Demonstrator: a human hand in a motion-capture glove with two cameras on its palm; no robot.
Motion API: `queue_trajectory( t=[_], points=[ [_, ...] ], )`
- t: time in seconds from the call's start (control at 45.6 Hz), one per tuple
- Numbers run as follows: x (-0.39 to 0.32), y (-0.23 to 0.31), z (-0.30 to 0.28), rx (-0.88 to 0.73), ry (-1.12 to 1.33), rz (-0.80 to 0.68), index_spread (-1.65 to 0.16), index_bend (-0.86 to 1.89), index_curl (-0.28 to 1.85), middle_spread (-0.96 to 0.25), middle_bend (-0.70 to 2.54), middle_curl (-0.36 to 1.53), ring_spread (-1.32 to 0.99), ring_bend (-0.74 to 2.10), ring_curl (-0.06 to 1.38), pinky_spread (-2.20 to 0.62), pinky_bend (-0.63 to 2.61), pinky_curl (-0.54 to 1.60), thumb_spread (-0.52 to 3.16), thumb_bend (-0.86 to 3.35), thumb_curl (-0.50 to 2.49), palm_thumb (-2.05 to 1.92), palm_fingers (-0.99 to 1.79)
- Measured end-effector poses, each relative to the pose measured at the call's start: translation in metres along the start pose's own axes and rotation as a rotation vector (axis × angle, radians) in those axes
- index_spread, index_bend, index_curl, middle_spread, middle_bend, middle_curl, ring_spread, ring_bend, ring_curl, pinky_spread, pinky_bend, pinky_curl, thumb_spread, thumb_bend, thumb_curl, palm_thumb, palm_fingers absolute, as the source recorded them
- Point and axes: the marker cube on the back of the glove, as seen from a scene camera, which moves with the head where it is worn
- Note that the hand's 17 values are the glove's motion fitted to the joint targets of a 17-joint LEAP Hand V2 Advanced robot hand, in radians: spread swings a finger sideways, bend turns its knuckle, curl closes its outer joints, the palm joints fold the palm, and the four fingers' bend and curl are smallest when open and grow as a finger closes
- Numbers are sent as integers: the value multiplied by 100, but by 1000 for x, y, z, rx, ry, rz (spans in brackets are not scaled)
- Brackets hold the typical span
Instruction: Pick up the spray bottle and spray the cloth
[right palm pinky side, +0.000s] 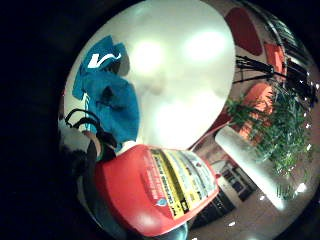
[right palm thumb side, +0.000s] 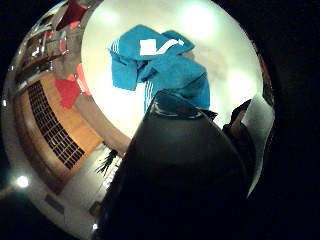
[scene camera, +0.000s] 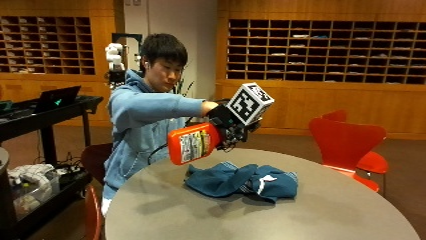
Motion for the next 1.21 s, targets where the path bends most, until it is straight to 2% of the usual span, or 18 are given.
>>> queue_trajectory(
  t=[0.175,0.526,0.811,1.03,1.118,1.206],
  points=[
    [-4,-4,7,-22,36,3,-20,43,54,-15,59,50,-19,63,45,-18,32,37,29,-3,81,89,139],
    [-7,21,-34,59,59,19,-20,43,54,-15,59,50,-19,63,44,-18,32,38,29,-3,82,89,138],
    [-3,-5,-4,4,74,61,-20,43,54,-15,59,49,-19,63,44,-18,32,38,28,-3,83,89,139],
    [-21,-15,15,-12,76,-17,-20,43,54,-15,59,49,-19,63,44,-18,32,38,27,-3,83,88,139],
    [-23,-6,-3,63,144,-136,-20,43,54,-15,59,49,-19,63,44,-18,32,38,28,-3,83,89,138],
    [-50,11,-30,167,-31,-132,-20,43,54,-15,59,49,-19,63,44,-18,32,38,28,-3,83,88,139]
  ],
)
